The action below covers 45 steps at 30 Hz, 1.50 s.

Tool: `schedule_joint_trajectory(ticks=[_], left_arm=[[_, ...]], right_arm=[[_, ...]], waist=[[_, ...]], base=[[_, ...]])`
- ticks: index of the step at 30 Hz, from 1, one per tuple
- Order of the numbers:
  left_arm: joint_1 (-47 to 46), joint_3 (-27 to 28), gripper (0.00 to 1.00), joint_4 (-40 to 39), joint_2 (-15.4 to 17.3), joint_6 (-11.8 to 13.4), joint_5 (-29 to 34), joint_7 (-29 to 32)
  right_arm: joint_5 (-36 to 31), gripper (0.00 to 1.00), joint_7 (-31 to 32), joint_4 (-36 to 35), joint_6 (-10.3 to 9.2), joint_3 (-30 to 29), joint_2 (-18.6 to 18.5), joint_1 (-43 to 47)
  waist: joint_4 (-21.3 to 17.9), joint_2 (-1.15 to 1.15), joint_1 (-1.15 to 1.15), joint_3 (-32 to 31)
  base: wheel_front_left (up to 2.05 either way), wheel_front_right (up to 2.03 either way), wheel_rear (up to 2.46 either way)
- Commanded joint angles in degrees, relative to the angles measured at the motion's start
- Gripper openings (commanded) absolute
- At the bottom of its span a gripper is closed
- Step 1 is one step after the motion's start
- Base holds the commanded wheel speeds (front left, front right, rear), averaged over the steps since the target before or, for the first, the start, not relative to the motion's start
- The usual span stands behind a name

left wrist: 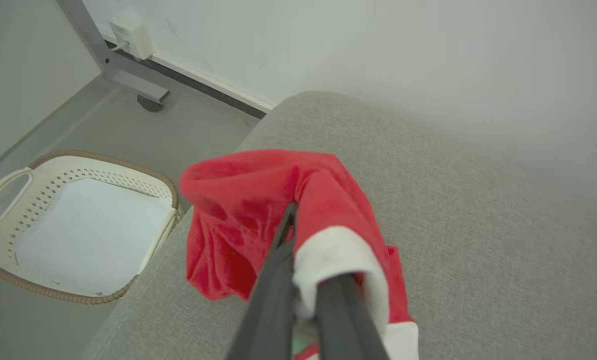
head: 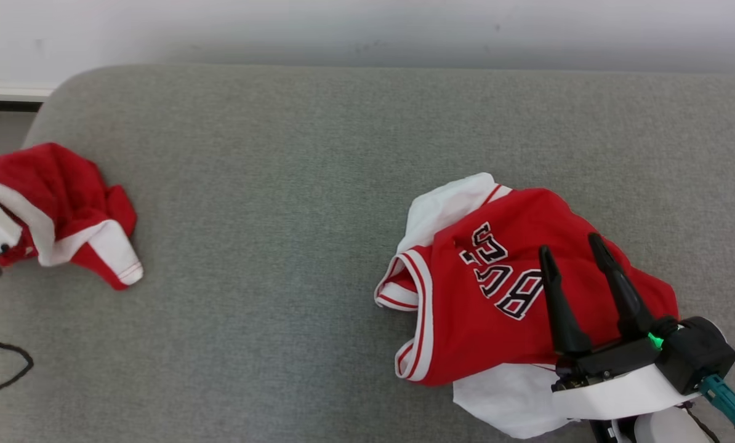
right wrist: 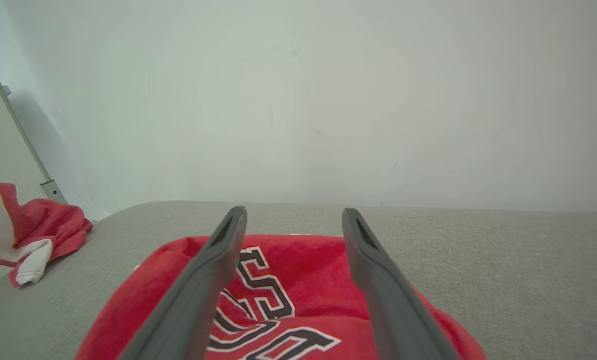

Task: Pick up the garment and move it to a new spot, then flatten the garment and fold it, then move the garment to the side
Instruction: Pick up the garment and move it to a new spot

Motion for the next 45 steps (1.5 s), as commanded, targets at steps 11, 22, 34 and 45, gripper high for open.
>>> schedule_joint_trajectory(ticks=[11, 22, 34, 45], left_arm=[[1.2, -0.9, 1.0, 3.9, -0.4, -0.8, -1.4, 7.5], [2.0, -7.1, 1.0, 3.4, 2.9, -3.2, -0.1, 23.5], [6.2, -13.3, 1.0, -19.6, 6.0, -3.2, -7.1, 26.7], [23.6, -8.1, 1.0, -43.6, 4.1, 0.2, -8.8, 2.0]], right_arm=[[0.1, 1.0, 0.0, 0.2, -0.1, -0.6, -0.1, -0.4], [1.9, 1.0, 0.0, 1.2, -0.1, -0.9, -0.1, 5.2], [2.2, 1.0, 0.0, 0.5, -0.1, -1.8, -0.2, 8.8], [-0.7, 1.0, 0.0, 0.0, -0.1, -2.8, -0.7, 7.5]], waist=[[-0.6, 0.0, -0.01, -1.9], [0.8, 0.0, -0.01, -12.9], [3.0, 0.0, -0.01, -18.8], [-2.4, 0.0, -0.01, -19.8]], base=[[0.0, 0.0, 0.0], [0.0, 0.0, 0.0], [0.0, 0.0, 0.0], [0.0, 0.0, 0.0]])
